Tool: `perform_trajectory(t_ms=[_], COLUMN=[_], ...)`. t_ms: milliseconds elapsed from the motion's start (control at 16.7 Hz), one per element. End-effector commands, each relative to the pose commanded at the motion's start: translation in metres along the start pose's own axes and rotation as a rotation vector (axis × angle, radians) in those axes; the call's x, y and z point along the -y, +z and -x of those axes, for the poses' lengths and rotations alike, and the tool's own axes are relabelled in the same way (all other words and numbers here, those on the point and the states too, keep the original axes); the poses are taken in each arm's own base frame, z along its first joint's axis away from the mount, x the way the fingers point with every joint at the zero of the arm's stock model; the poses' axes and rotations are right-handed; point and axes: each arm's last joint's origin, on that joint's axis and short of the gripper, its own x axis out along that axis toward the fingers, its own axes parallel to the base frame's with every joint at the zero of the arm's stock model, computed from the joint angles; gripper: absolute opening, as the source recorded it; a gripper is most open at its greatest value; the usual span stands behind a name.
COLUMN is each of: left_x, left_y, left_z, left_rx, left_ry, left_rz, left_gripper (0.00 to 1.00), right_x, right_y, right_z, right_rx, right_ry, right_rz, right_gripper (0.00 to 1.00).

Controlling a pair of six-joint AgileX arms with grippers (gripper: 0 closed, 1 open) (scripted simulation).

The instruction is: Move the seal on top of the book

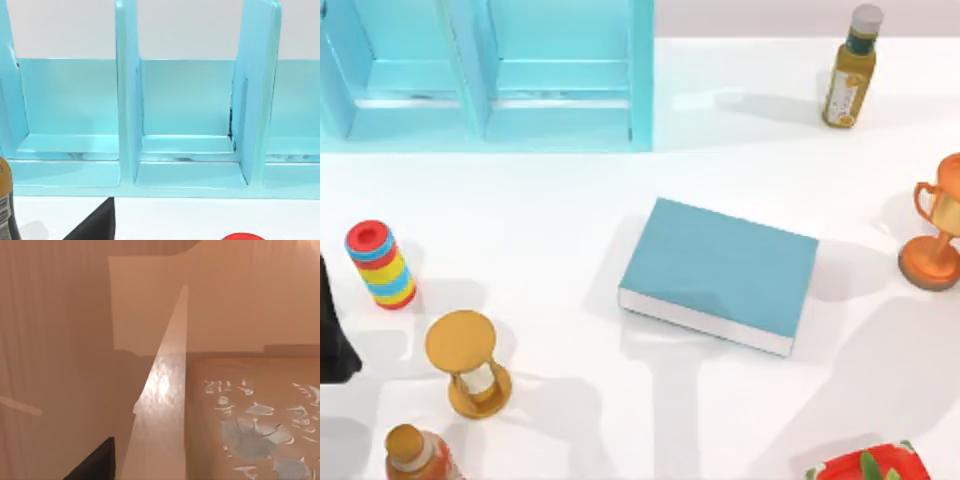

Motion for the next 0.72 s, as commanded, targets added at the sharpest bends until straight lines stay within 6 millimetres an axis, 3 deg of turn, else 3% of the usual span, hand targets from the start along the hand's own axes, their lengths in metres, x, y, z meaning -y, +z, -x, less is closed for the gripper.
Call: perform_trajectory(t_ms=[120,720], left_x=[0.0,0.0], left_y=[0.0,0.0], left_z=[0.0,0.0], left_rx=[0.0,0.0], left_ry=[0.0,0.0], left_rz=[0.0,0.0], left_gripper=[1.0,1.0], right_x=[0.0,0.0], right_y=[0.0,0.0], right_z=[0.0,0.0], right_rx=[0.0,0.0], right_ry=[0.0,0.0], right_rz=[0.0,0.0], right_gripper=[1.0,0.25])
